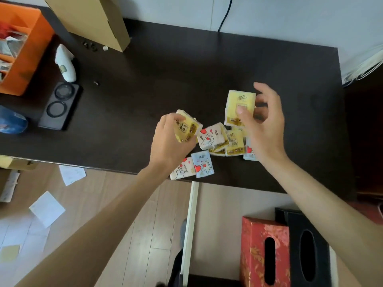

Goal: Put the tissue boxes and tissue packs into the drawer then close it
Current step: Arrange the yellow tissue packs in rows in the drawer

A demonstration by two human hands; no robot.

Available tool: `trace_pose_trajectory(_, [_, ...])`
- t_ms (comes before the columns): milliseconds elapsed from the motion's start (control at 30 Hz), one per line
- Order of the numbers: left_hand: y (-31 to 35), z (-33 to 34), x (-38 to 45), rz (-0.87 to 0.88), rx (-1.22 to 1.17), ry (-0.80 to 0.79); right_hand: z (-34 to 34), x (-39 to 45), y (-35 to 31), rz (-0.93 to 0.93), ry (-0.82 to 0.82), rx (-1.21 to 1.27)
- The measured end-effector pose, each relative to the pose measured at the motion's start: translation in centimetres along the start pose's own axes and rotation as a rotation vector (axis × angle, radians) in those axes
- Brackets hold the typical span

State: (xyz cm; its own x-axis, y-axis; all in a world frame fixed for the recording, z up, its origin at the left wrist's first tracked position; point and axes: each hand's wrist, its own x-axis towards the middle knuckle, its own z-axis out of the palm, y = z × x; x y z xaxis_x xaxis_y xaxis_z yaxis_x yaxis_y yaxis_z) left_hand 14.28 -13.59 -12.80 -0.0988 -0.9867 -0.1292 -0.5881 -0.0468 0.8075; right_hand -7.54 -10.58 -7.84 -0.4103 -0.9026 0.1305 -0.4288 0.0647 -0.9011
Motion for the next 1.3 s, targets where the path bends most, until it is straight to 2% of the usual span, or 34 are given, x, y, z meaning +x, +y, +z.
trace_pose_trajectory(100, [0.0,0.4,-7.7,0.079,-0.02,-0.175,-4.7,-6.1,0.6,0.035,-0.059,-0.05])
trace_pose_trajectory(267, [-2.9,3.5,-17.3,0.149,0.184,-0.544,-9.2,-16.6,4.6,0.221,-0.311,-0.077])
trace_pose_trajectory(367, [-4.6,6.3,-18.7,0.213,0.394,-0.62,-8.9,-20.1,9.0,0.276,-0.422,-0.199])
trace_pose_trajectory(533, [-7.6,11.5,-16.2,0.49,0.836,-0.684,-5.1,-20.4,15.6,0.234,-0.53,-0.342])
trace_pose_trajectory(667, [-9.8,14.2,-14.1,0.631,1.012,-0.678,-3.0,-19.4,18.9,0.211,-0.692,-0.52])
trace_pose_trajectory(833, [-11.0,14.7,-13.6,0.791,0.958,-0.511,-3.1,-19.4,20.6,0.02,-0.726,-0.663])
trace_pose_trajectory(1067, [-11.3,15.1,-14.5,0.724,1.022,-0.403,-2.5,-19.1,21.5,-0.197,-0.961,-0.904])
trace_pose_trajectory(1300, [-12.9,16.0,-14.1,0.803,1.056,-0.266,-1.9,-18.7,21.9,-0.274,-0.979,-0.932])
